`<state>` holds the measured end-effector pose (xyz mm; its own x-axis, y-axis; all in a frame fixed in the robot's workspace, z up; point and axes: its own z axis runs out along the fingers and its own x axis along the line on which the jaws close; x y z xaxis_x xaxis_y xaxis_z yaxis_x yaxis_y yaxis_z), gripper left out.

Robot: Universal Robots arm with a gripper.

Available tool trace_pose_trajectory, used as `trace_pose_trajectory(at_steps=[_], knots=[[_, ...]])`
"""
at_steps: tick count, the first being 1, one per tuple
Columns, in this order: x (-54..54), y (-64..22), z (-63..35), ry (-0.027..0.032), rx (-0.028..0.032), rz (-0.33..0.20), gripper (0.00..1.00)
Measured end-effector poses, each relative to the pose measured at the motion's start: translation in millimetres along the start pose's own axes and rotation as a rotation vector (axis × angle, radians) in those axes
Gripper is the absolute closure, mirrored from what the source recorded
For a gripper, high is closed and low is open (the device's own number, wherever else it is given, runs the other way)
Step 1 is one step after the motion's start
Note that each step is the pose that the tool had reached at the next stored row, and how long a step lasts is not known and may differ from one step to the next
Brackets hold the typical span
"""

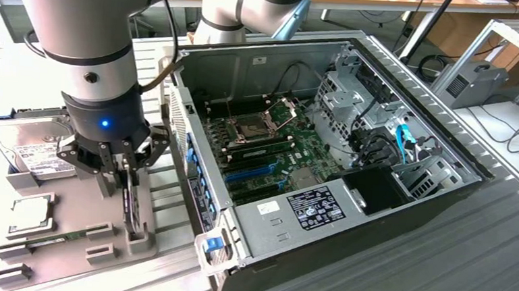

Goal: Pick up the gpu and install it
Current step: 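Pick up the gpu and move the gpu toward the slot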

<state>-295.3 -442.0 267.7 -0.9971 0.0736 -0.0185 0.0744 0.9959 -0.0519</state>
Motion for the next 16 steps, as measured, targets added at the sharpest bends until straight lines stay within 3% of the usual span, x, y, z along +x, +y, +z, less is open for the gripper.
trace_pose_trajectory(at_steps=[16], knots=[[-0.1,-0.3,-6.0,0.0000,0.0000,0.000,0.74]])
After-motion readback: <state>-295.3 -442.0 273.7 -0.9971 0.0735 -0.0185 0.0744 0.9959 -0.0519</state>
